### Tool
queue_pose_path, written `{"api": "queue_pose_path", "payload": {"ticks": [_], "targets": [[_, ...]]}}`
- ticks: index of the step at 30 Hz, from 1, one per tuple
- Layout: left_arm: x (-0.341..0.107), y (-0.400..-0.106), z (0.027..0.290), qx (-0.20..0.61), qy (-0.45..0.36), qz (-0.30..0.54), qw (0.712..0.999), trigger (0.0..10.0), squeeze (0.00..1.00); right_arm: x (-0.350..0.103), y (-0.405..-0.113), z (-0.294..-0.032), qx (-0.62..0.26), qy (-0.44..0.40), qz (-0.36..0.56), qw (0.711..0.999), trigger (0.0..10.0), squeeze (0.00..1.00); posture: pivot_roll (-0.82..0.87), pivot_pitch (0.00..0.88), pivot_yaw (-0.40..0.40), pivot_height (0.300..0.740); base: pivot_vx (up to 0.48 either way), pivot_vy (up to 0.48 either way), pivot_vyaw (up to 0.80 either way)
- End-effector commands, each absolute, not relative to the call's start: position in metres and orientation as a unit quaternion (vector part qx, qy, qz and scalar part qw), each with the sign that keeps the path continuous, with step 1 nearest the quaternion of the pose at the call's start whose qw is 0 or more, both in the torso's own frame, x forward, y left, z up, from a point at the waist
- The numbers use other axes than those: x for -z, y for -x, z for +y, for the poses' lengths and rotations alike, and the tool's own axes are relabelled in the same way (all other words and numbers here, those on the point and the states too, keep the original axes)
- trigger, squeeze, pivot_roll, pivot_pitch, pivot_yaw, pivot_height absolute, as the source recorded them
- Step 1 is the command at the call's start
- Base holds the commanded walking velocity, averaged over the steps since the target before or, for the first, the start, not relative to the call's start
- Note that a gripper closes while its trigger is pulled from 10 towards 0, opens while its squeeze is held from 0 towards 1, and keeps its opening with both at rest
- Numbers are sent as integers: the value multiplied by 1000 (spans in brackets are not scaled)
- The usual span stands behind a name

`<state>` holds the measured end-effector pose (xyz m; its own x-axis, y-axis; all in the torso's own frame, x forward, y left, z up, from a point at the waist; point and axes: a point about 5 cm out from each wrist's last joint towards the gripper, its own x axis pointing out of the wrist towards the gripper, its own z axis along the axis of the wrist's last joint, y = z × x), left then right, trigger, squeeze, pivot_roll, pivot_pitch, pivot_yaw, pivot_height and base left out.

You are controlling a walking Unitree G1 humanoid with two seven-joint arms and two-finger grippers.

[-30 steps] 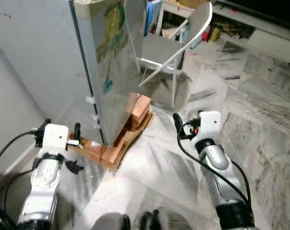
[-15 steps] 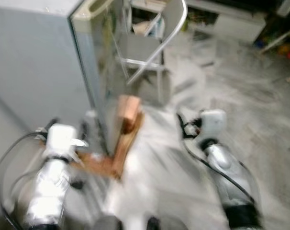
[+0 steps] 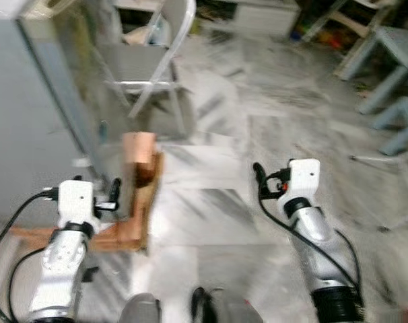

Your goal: Restocking fridge

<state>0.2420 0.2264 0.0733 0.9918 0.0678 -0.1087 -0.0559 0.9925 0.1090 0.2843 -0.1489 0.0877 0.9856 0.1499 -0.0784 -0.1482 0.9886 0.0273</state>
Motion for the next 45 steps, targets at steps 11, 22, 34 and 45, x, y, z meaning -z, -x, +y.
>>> {"api": "queue_pose_path", "payload": {"ticks": [11,22,34,45], "targets": [[-85,-235,223,-74,-56,36,995,10000,0,-90,-286,-152,-70,-3,36,997,10000,0,130,117,-85,740,0,0,0],[-93,-238,215,-73,-61,28,995,10000,0,-101,-290,-152,-73,13,13,997,10000,0,121,136,-63,740,194,0,73],[-81,-239,219,-99,-63,49,992,10000,0,-86,-281,-157,-66,6,47,997,10000,0,112,125,-107,740,63,0,527],[-85,-239,228,-70,-54,62,994,10000,0,-93,-285,-149,-71,15,34,997,10000,0,112,121,-103,740,0,0,0]]}}
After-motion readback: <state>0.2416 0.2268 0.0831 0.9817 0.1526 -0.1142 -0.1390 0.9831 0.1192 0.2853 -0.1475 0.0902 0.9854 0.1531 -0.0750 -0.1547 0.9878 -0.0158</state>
